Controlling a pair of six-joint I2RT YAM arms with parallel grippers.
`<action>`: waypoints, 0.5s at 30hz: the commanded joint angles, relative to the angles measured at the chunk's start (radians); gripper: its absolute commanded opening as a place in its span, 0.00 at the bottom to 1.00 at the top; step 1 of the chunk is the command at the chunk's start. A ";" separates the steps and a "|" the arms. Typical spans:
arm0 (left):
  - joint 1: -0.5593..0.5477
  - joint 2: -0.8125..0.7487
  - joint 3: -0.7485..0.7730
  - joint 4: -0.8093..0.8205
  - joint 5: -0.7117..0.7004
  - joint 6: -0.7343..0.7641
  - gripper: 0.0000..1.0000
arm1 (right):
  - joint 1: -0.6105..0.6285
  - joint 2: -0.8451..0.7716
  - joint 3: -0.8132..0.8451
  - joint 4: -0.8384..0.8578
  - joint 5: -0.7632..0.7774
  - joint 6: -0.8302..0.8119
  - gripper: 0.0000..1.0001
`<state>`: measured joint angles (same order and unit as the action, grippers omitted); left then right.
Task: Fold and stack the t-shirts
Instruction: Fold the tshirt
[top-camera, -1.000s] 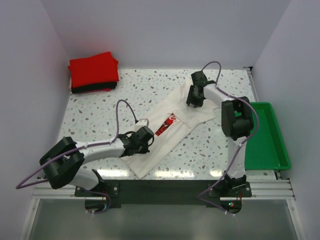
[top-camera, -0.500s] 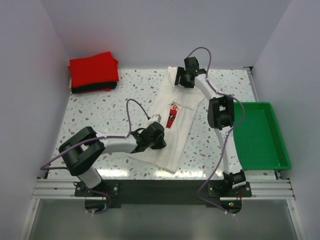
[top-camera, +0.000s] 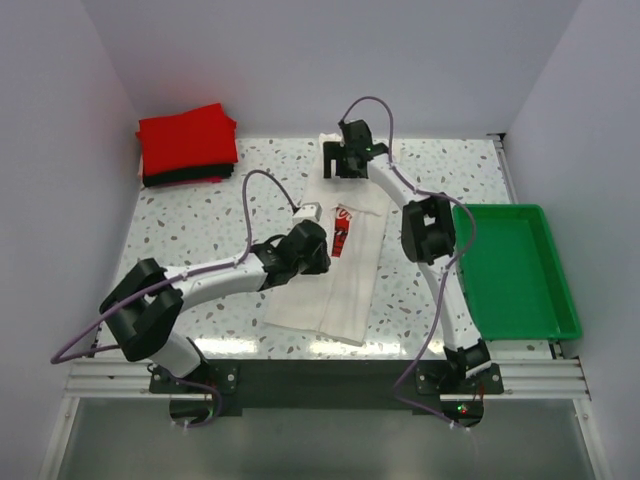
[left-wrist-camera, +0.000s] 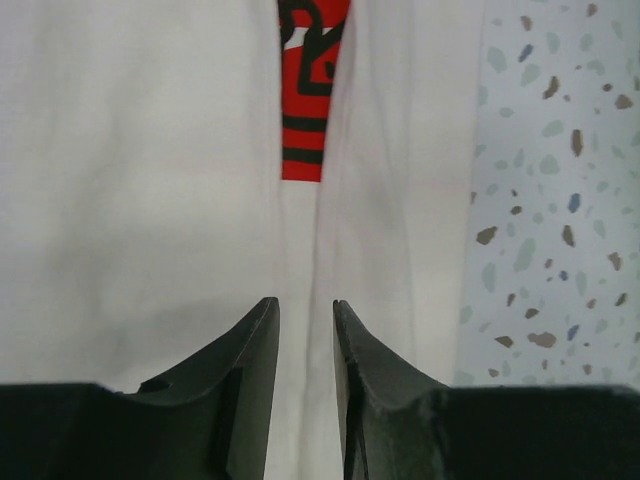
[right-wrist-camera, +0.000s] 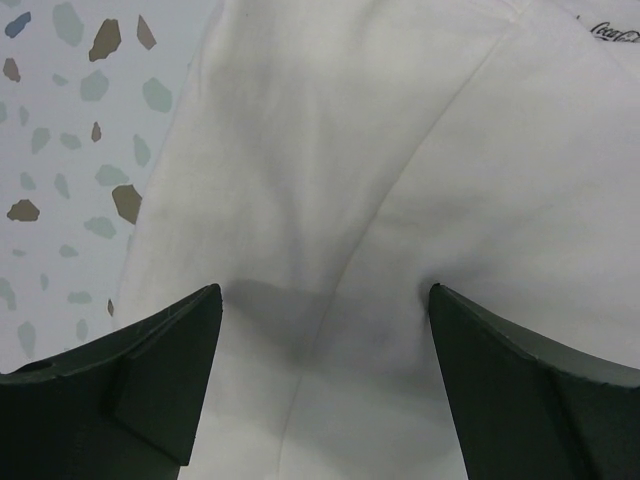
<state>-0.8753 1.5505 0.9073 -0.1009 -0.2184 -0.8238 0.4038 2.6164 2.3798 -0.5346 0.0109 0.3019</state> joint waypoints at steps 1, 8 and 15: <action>0.002 -0.035 -0.017 -0.150 -0.131 0.101 0.33 | -0.014 -0.143 -0.039 -0.025 0.050 0.014 0.88; 0.004 -0.122 -0.159 -0.126 -0.124 0.069 0.25 | -0.007 -0.310 -0.255 -0.058 0.123 0.088 0.88; 0.002 -0.112 -0.214 -0.118 -0.107 0.049 0.15 | 0.016 -0.374 -0.438 -0.059 0.147 0.143 0.79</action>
<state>-0.8715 1.4570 0.7097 -0.2340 -0.3111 -0.7666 0.4046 2.2772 1.9919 -0.5831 0.1268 0.4015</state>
